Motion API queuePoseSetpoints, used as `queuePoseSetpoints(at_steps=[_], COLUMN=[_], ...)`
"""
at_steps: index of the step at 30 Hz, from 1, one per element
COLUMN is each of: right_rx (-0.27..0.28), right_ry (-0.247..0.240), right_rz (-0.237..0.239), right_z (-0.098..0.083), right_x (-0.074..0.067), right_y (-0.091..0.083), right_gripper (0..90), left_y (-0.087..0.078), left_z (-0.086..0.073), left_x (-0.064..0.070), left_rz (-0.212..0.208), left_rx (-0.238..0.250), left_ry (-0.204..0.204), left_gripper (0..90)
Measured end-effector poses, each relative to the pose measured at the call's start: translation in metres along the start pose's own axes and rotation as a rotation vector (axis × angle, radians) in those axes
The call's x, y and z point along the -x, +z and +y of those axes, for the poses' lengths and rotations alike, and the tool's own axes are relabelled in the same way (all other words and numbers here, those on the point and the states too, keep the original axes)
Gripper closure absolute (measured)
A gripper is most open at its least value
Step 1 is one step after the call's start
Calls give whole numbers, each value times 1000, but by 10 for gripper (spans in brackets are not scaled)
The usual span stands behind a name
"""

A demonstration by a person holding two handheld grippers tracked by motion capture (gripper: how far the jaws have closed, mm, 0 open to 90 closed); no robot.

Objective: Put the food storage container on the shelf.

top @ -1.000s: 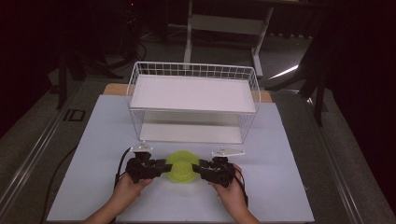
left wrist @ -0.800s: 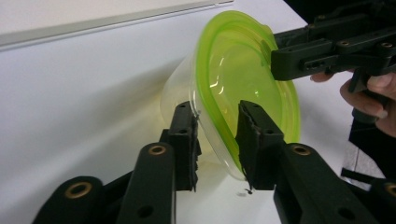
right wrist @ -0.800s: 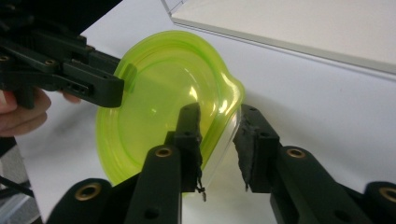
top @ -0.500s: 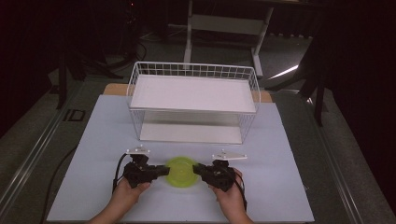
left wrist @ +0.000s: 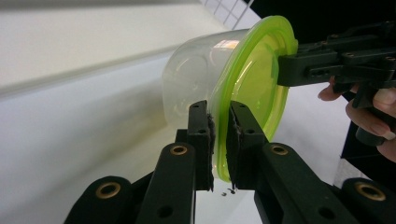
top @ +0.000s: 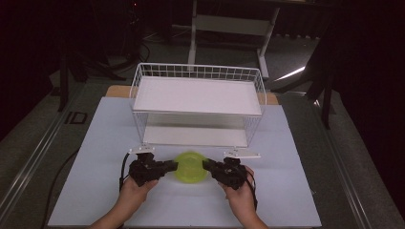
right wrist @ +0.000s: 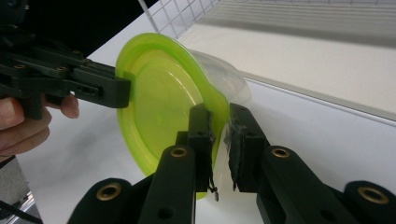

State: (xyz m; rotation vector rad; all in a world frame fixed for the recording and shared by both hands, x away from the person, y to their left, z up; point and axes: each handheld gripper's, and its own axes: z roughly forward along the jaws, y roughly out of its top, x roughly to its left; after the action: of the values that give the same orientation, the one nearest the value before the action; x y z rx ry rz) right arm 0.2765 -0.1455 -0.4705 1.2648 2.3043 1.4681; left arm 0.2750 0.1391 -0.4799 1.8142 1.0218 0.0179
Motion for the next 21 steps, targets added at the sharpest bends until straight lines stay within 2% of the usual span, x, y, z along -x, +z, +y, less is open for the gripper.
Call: queuePoseSetpoints(at_steps=[2, 3, 7, 11, 16, 19, 21], right_rx=[0, -7, -1, 18, 29, 17, 6], right_ry=[4, 8, 6, -4, -17, -13, -13], right_rz=[-3, -16, -32, -54, -78, -86, -103], right_z=[1, 3, 6, 14, 23, 26, 29], right_x=[2, 4, 8, 11, 17, 21, 27], right_y=[0, 1, 3, 4, 8, 12, 18], right_gripper=[804, 802, 801, 800, 799, 798, 798], left_y=[0, 4, 7, 11, 18, 23, 31], left_z=[0, 4, 8, 14, 19, 20, 23], left_x=[0, 1, -1, -5, -13, -18, -24], left_rz=[0, 16, 19, 22, 12, 7, 19], left_rx=[0, 9, 21, 54, 84, 82, 83], left_ry=[0, 27, 28, 36, 17, 10, 4], left_gripper=[820, 821, 822, 822, 822, 822, 821])
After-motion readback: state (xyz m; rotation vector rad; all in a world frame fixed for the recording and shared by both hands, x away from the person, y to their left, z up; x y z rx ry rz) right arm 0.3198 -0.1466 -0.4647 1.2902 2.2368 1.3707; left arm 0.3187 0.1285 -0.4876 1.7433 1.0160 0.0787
